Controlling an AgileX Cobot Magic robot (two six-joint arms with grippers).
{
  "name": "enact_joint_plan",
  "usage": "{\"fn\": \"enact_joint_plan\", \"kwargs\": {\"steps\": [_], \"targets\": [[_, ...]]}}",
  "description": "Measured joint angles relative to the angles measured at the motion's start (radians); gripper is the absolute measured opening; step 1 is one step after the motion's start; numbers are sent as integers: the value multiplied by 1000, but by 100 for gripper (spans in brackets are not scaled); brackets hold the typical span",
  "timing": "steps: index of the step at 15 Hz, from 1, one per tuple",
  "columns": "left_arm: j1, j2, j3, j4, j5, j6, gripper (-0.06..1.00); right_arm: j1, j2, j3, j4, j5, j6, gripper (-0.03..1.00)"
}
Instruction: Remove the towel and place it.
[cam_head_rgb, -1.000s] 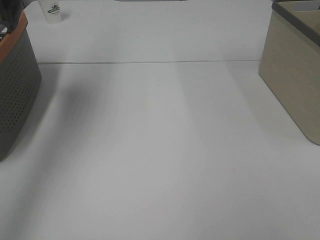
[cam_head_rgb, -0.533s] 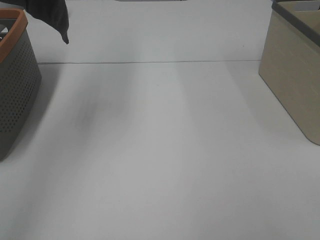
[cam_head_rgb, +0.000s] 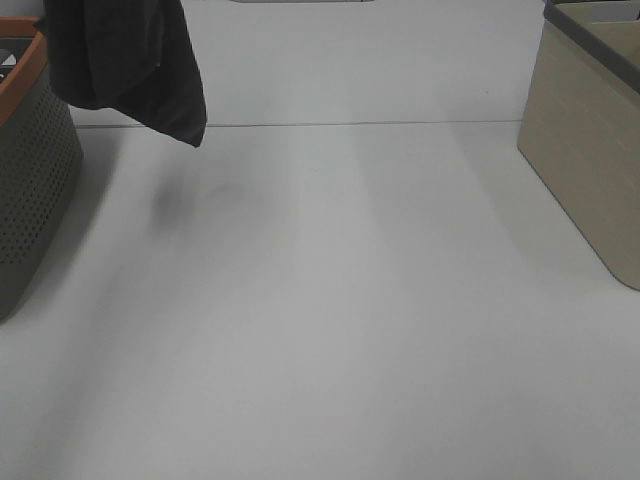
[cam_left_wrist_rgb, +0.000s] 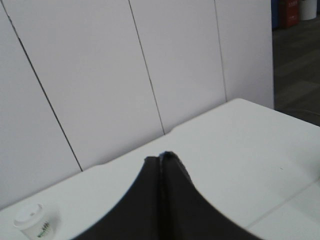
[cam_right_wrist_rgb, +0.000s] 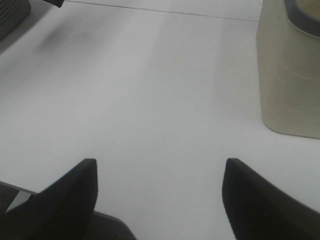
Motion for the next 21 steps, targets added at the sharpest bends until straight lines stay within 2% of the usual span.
{"fn": "enact_joint_plan", "kwargs": {"steps": [2, 5, 6, 8, 9, 10, 11, 13, 17, 19, 20, 21], "targets": [[0, 3, 0, -43, 134, 70, 0, 0, 0, 0, 21, -3, -25, 69], [0, 12, 0, -114, 400, 276, 0, 0, 60, 0, 96, -6, -97, 69], [0, 17, 0, -130, 430, 309, 0, 0, 80, 0, 110, -6, -114, 69], [0, 42, 0, -172, 556, 379, 0, 0, 158, -11, 162, -17, -192, 69], [0, 58, 0, -180, 608, 388, 0, 0, 201, -11, 194, -41, -248, 69], [0, 99, 0, -183, 715, 391, 0, 0, 279, -11, 289, -124, -358, 69], [0, 120, 0, -183, 760, 391, 0, 0, 314, -11, 344, -171, -406, 69], [0, 141, 8, -183, 780, 391, 0, 0, 365, -11, 401, -217, -496, 69], [0, 159, 23, -173, 785, 404, 0, 0, 561, -11, 486, -329, -815, 69], [0, 165, 52, -148, 784, 456, 0, 0, 690, -11, 659, -385, -983, 69], [0, 165, 64, -142, 784, 487, 0, 0, 721, -11, 704, -388, -1027, 69], [0, 165, 119, -117, 784, 638, 0, 0, 877, -11, 933, -391, -1290, 69]]}}
